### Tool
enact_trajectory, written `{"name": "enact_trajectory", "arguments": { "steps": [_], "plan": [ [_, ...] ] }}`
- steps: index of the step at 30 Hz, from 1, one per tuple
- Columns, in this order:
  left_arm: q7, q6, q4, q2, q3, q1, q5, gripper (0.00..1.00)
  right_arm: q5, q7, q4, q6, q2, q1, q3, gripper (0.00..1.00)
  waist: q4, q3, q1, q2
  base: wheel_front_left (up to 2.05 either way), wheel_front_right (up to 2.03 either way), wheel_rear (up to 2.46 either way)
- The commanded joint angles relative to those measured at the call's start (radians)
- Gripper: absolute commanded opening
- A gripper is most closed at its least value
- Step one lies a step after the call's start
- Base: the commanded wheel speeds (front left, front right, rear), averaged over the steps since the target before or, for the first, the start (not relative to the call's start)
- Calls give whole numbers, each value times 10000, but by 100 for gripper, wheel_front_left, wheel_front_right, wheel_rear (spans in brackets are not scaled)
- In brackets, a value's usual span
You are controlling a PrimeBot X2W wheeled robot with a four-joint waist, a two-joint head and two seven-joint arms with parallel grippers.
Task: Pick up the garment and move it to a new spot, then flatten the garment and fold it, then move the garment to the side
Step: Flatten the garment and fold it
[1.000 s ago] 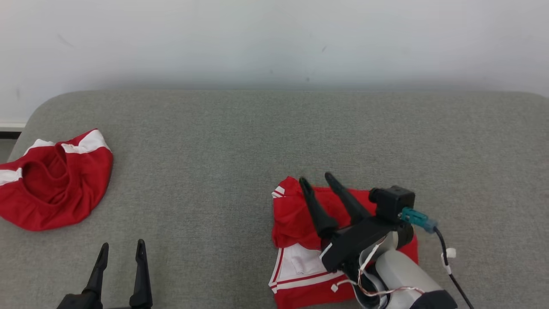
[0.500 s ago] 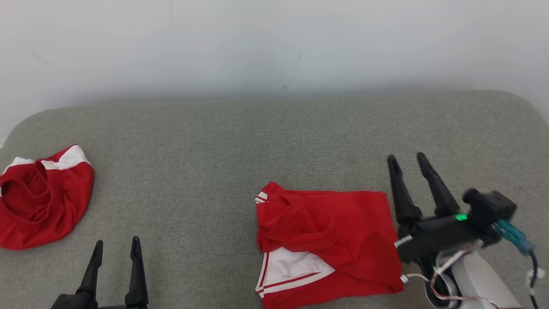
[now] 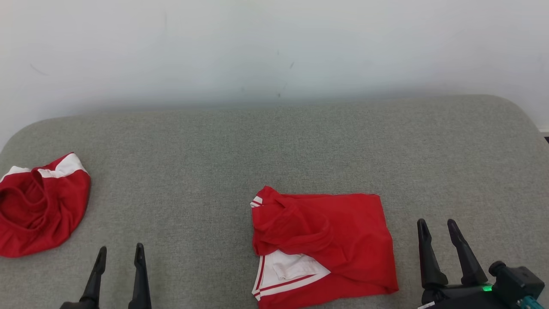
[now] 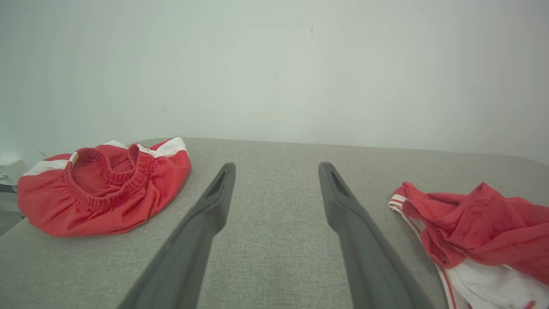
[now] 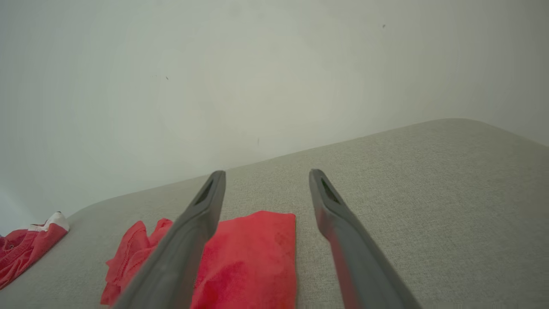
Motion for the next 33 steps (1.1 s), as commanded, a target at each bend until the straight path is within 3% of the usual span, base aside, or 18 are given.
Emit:
{"name": "enact_trajectory", "arguments": {
  "steps": [1, 12, 24, 33],
  "plan": [
    [-31, 12, -33, -6, -28, 120, -7, 100, -158, -14, -141, -26, 71, 111, -47, 100, -14, -3, 0, 0, 0, 0, 0],
    [-31, 12, 147, 18, -696, -103, -43, 100, -597, -11, -303, -26, 314, 179, 76, 100, 6, -21, 0, 0, 0, 0, 0],
    [-31, 15, 1273, 618, -4717, -1781, -386, 100, -750, -12, -309, -26, 319, -309, 402, 100, -507, 423, 0, 0, 0, 0, 0],
    [-31, 16, 2728, 910, -6546, -3078, -578, 100, -808, -13, -454, -26, 374, -603, 420, 100, -1286, 949, 0, 0, 0, 0, 0]
  ]
}}
